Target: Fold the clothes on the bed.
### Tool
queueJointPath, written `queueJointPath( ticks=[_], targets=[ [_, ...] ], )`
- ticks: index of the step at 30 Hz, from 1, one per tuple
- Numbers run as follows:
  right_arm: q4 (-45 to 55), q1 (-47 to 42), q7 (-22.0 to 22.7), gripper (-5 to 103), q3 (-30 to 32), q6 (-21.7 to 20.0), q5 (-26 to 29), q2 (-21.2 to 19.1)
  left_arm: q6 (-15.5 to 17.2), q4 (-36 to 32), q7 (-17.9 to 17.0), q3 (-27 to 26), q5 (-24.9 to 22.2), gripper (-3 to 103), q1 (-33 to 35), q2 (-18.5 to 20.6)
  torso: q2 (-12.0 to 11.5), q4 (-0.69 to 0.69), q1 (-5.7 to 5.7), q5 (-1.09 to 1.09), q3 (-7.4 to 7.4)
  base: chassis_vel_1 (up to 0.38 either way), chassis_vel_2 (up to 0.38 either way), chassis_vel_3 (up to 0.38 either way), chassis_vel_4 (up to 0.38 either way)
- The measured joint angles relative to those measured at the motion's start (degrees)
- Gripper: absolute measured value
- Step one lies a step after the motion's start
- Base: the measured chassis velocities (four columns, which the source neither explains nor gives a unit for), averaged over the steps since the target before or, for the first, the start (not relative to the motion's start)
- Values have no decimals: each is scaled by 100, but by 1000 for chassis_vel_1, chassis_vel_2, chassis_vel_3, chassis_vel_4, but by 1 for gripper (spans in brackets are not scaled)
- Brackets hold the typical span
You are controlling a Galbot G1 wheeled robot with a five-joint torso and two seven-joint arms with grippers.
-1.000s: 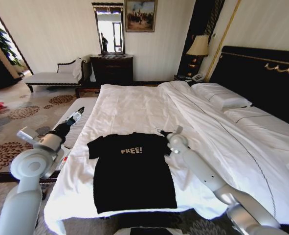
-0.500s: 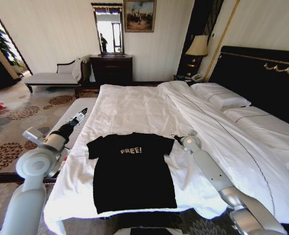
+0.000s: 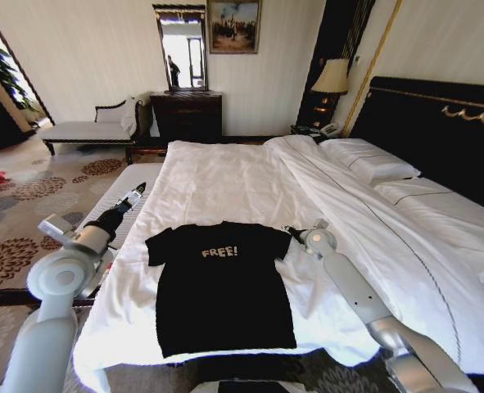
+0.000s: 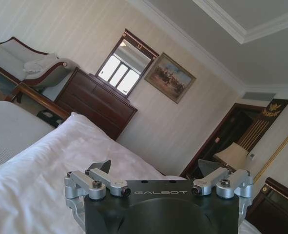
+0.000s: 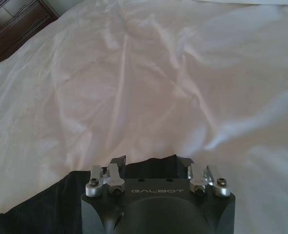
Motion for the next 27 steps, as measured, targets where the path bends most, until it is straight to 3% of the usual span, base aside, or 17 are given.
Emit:
queueJointPath(
  ticks=[3,5,8,16,27],
  targets=[
    [6,-19,0,41,-7,-11,-59,-11,6,-27,-7,-21,4,100,37,29,0,1,0,0,0,0,0,0,0],
    [21,-30,0,41,-8,-11,-72,-22,7,-28,-10,-26,7,100,42,35,0,1,1,0,0,0,0,0,0],
    [93,-91,0,25,-8,-13,-104,-83,11,-34,-19,-28,20,100,55,29,0,0,0,0,0,0,0,0,0],
    [178,-170,-19,2,-6,-3,-236,-202,13,-47,-40,-4,110,100,102,-38,0,0,0,1,0,0,0,0,0],
    [786,-281,-31,0,-66,245,-402,-328,7,-69,-61,-29,129,100,118,-48,0,0,0,0,0,0,0,0,0]
  ],
)
